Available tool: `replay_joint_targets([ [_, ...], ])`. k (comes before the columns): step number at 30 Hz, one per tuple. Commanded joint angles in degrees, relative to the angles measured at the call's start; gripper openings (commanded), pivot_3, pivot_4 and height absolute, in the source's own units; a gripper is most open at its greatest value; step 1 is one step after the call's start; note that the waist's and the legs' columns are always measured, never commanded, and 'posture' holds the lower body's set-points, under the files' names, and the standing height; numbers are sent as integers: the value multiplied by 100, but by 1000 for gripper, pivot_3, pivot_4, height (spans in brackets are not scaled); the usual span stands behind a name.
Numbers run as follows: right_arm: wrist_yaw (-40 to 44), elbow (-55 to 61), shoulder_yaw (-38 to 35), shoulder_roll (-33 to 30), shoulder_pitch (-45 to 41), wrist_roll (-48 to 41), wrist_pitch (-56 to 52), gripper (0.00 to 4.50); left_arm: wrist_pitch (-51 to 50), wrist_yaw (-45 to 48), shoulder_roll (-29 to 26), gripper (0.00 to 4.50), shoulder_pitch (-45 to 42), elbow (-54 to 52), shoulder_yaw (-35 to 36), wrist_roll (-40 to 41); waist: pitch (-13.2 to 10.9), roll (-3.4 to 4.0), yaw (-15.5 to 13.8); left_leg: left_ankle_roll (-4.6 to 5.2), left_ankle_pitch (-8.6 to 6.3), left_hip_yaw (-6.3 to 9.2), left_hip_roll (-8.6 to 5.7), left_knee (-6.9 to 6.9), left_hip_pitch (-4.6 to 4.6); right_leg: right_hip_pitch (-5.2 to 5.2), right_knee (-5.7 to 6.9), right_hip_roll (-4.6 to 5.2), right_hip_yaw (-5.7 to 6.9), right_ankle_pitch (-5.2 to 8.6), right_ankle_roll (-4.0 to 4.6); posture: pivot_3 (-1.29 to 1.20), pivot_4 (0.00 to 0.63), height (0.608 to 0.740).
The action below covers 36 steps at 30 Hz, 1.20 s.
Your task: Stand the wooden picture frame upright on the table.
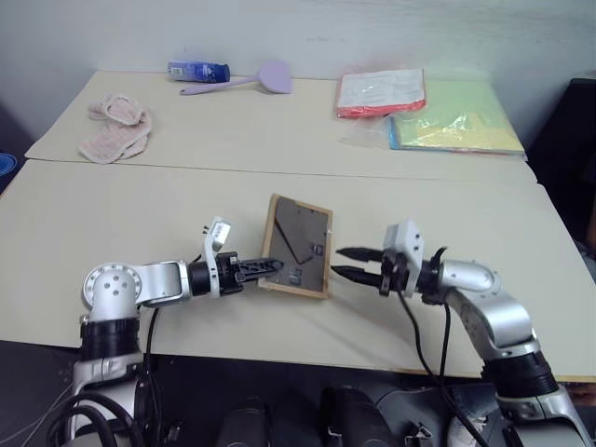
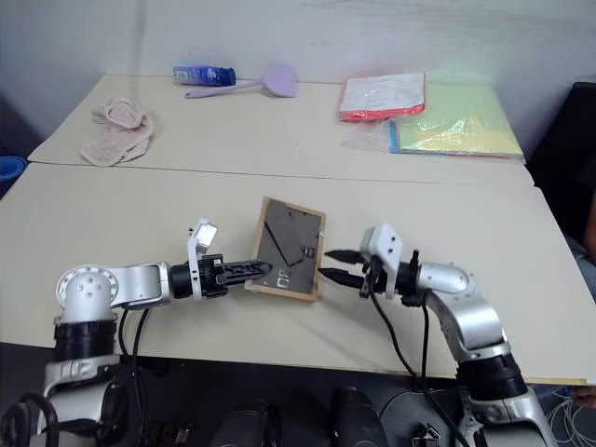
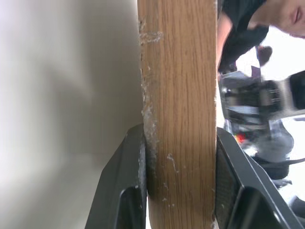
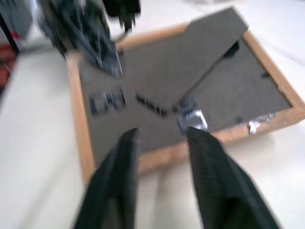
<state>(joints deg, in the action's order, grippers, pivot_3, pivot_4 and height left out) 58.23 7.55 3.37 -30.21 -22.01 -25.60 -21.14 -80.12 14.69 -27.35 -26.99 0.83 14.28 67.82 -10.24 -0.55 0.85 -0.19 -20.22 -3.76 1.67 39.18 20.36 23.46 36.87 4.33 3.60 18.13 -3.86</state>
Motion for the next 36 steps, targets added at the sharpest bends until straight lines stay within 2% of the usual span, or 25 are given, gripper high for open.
replay_joint_targets([
  [1,-39,142,-92,30,-406,-485,-730,2928,739,844,-395,1277,205,-706,-429,-626,0,0,16,-2,1,0,0,-1,-2,-1,1,0,0,1,2,0,150,740],
  [4,-194,24,52,145,-766,-498,-1125,4009,1016,1229,-489,1277,307,-854,-720,-900,0,1,45,-2,1,-1,-1,-5,-2,0,1,2,-2,2,3,0,150,740],
  [6,-244,-155,232,365,-996,-360,-1048,4448,1041,1263,-423,1277,299,-893,-790,-968,0,0,50,-1,1,0,-1,-8,-1,1,2,2,-2,2,3,0,150,740],
  [12,-179,-485,577,786,-1395,-74,-759,4448,1016,1309,-295,1277,351,-1012,-825,-1054,0,0,29,9,-1,4,-4,-8,7,2,12,10,1,1,1,0,150,740],
  [16,198,-160,568,868,-1364,-364,-702,4448,957,1234,-263,1277,383,-994,-740,-1084,0,0,22,16,-5,4,-5,-7,9,2,8,12,1,0,-1,0,150,740],
  [19,540,97,517,697,-1197,-435,-546,4448,820,1036,-205,1277,361,-832,-581,-1091,0,0,23,16,-5,5,-3,-7,10,2,8,11,2,0,-1,0,150,740],
  [22,771,107,442,434,-985,-317,-268,4448,484,750,55,1277,245,-596,-186,-772,0,0,-5,18,-6,6,-5,-7,10,0,7,13,2,-1,-2,0,150,740],
  [24,949,-5,498,181,-903,-20,153,4448,237,682,136,1277,175,-551,-46,-597,-1,-1,-15,20,-7,4,-6,-7,11,2,6,13,1,-2,-3,0,150,740],
  [29,1290,-176,111,-170,-729,-90,713,4448,-1027,254,295,1277,-358,277,783,431,-3,-5,-17,18,-6,4,-3,-7,12,5,7,9,2,-2,-3,0,150,740],
  [31,1380,-342,-141,-256,-673,-38,1239,4448,-1208,301,-92,1277,-425,654,657,941,-4,-7,20,17,-6,3,-2,-7,11,5,8,7,3,-2,-3,0,150,740],
  [33,1569,-559,-404,-306,-644,62,2103,4448,-1238,354,-766,1277,-461,1114,76,1652,-5,-8,69,13,-5,4,-1,-9,10,6,8,6,3,-1,-3,0,150,740],
  [36,1941,-981,-464,-408,-609,404,3543,4448,-1238,325,-1357,1277,-651,1661,-509,2558,-7,-6,75,11,-4,4,-2,-11,7,6,7,7,-1,-1,-3,0,150,740],
])
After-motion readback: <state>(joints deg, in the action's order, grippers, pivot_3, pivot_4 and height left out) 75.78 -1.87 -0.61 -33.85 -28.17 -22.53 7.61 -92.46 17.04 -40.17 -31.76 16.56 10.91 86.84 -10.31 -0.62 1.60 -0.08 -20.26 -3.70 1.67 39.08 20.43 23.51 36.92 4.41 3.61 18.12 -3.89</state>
